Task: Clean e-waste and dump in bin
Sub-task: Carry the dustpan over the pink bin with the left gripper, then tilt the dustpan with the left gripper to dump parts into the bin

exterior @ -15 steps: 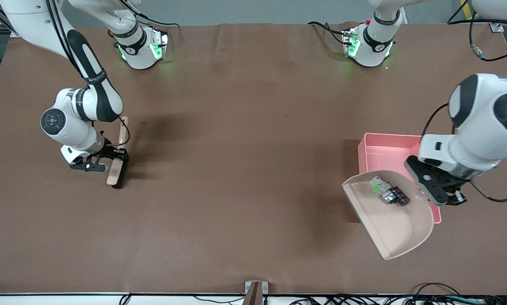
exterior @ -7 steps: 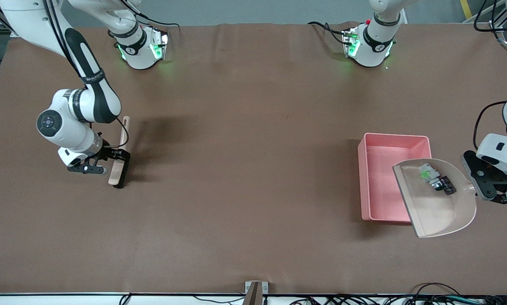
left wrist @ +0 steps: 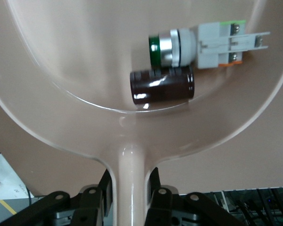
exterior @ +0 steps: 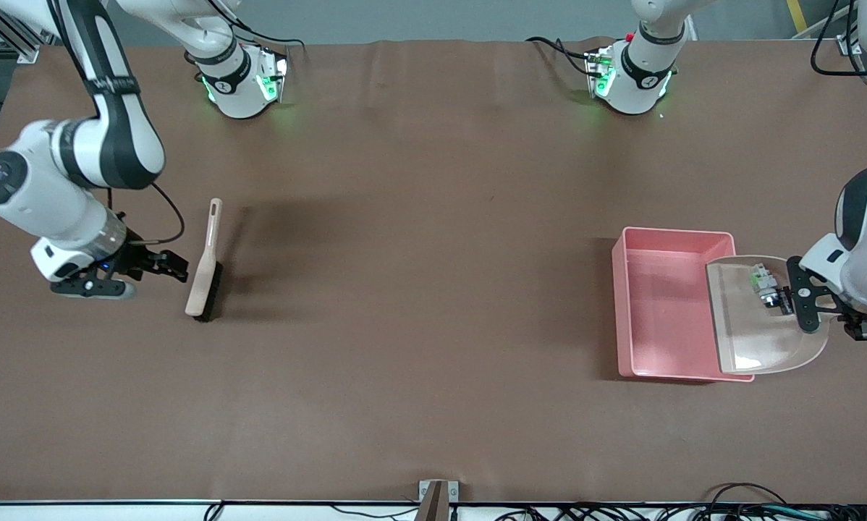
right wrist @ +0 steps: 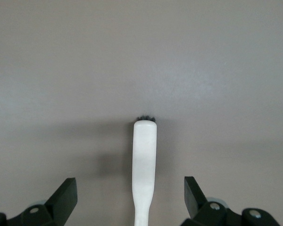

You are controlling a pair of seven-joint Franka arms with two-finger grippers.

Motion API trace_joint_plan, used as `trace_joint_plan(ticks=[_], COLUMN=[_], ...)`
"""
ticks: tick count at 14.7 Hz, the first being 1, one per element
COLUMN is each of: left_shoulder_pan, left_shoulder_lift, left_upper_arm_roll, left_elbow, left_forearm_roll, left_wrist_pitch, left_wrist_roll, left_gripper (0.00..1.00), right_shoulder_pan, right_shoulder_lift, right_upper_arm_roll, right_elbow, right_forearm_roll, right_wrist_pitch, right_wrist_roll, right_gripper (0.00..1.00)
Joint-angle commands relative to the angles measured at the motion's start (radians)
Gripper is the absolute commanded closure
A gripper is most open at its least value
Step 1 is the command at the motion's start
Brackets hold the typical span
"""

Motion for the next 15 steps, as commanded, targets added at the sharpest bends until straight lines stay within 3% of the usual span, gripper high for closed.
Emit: trace_joint_plan(ticks=[1,4,5,11,13,15], left_shoulder_pan=[0.011,-0.001,-0.006,-0.027,-0.029,-0.041], left_shoulder_lift=[-0.012,-0.010,-0.008,-0.033,-0.050,-0.053], left_upper_arm_roll=[-0.005,-0.010,-0.012,-0.024,-0.086,-0.117], left_elbow=[-0.023,-0.031,-0.032,-0.009,0.000,0.009], left_forearm_roll=[0.048,0.161,0.186,0.192,0.189,0.195], left_wrist_pitch=[-0.002,-0.004,-0.004,-0.010,-0.023,-0.071], left_wrist_roll=[-0.004,-0.056,-0.061,-0.063,-0.069,-0.072], left_gripper=[1.00,1.00,1.00,1.00,1.00,1.00], right_shoulder_pan=[-0.005,-0.016,-0.016,-0.025,-0.034,-0.054], right_shoulder_lift=[-0.117,-0.131,-0.132,-0.145,-0.138,-0.134], right_upper_arm_roll=[0.011,0.006,0.005,0.005,0.005,0.005], right_elbow=[0.017,0.197,0.248,0.402,0.510,0.544], right_forearm_roll=[-0.009,-0.010,0.002,-0.013,-0.035,-0.035], right_wrist_pitch=[-0.082,-0.413,-0.467,-0.593,-0.662,-0.679], right_wrist_roll=[0.001,0.005,0.010,-0.002,0.002,-0.005], right_gripper=[0.00,0.00,0.00,0.00,0.00,0.00])
